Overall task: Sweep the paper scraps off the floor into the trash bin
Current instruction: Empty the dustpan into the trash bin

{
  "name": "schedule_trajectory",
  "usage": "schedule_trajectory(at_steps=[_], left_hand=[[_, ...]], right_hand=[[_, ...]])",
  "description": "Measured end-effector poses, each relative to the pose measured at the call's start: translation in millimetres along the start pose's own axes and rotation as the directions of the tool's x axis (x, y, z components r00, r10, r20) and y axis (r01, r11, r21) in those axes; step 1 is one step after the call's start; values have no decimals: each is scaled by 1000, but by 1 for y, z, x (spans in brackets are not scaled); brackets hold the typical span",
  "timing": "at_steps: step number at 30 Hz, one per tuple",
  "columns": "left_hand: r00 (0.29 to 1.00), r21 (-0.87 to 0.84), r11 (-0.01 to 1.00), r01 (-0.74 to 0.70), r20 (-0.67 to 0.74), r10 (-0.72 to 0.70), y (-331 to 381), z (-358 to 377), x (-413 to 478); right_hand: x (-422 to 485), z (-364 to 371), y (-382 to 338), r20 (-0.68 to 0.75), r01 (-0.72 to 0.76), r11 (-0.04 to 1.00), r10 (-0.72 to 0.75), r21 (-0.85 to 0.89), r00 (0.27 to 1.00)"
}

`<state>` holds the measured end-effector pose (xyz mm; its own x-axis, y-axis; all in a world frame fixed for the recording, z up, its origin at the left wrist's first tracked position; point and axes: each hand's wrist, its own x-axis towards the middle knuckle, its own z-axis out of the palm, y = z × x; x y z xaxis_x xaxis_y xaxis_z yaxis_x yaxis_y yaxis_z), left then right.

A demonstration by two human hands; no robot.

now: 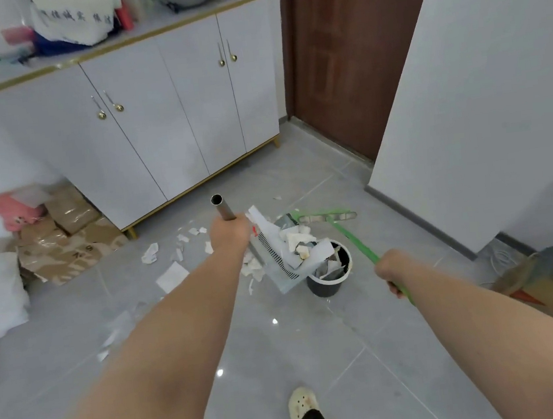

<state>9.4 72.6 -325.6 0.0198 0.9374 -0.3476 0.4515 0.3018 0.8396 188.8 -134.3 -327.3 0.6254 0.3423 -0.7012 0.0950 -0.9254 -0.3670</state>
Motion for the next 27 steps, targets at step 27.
schedule_trajectory(at_steps=[27], left_hand=[[679, 575, 455, -680, 728, 95, -21, 194, -94]], right_hand=[[179, -96, 79, 475, -410, 785, 170, 464, 863]])
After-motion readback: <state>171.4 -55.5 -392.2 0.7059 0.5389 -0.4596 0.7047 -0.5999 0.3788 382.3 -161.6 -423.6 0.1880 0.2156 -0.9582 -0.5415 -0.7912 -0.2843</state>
